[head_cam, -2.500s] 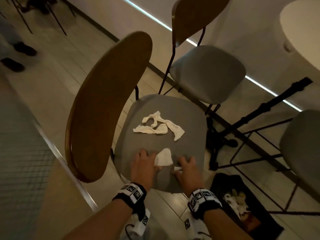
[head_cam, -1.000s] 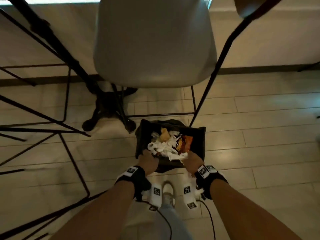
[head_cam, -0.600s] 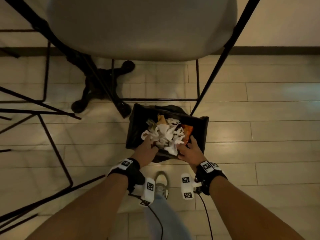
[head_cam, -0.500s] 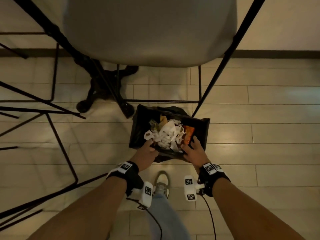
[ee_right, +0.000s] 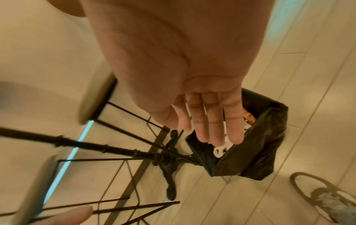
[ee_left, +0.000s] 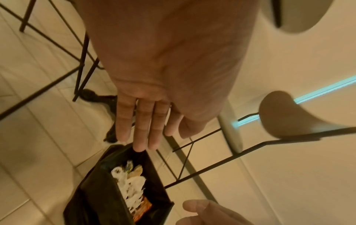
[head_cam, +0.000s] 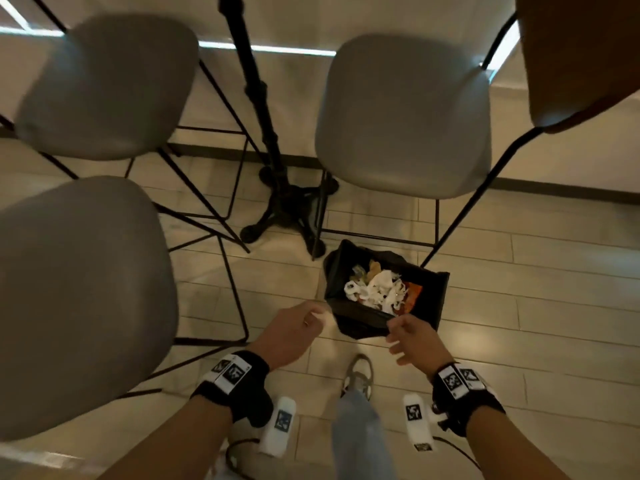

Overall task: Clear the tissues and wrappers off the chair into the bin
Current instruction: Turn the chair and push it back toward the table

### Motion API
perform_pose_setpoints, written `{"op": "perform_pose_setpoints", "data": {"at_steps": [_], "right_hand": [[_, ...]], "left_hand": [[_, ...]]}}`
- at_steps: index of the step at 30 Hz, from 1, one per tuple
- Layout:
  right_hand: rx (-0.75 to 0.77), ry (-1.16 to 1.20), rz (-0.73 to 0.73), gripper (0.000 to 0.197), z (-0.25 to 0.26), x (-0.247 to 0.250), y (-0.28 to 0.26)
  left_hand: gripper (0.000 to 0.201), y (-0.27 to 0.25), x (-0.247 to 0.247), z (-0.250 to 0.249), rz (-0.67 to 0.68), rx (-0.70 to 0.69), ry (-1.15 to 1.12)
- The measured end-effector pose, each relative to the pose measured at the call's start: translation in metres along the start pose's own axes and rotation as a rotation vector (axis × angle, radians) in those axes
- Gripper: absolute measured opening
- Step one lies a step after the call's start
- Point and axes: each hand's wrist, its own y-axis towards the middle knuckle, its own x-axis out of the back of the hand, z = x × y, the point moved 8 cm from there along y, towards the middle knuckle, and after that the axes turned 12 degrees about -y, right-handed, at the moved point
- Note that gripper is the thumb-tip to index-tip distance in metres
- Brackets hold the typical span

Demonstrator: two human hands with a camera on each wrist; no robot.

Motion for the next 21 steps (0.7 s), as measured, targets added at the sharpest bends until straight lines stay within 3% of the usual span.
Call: {"op": "perform_pose_setpoints", "data": {"at_steps": [5, 9, 12, 17, 19, 21], "right_hand": [[0.154, -0.239, -0.116, 0.014, 0.080, -0.065, -0.120], [0.312, -0.342, -0.088, 0.013, 0.156, -0.154, -0.216], [0.534, -0.512, -0.019, 0.012, 0.233, -0.244, -0.287], [0.933, -0.749, 0.131, 0.034, 0.363, -0.394, -0.413], [1.040, -0.777, 0.173, 0.050, 0.395, -0.447, -0.451], [1.119, -0.784, 0.183, 0.066, 0.418, -0.496, -0.473]], "left_hand": [[0.034, -0.131, 0.078, 0.020, 0.012, -0.108, 0.028], [0.026, -0.244, 0.147, 0.045, -0.057, -0.189, 0.003], [0.027, -0.352, 0.224, 0.066, -0.233, -0.267, -0.026], [0.030, -0.521, 0.359, 0.084, -0.692, -0.428, 0.046], [0.029, -0.562, 0.400, 0.093, -0.861, -0.526, 0.150], [0.033, -0.572, 0.433, 0.113, -0.928, -0.552, 0.244]]}}
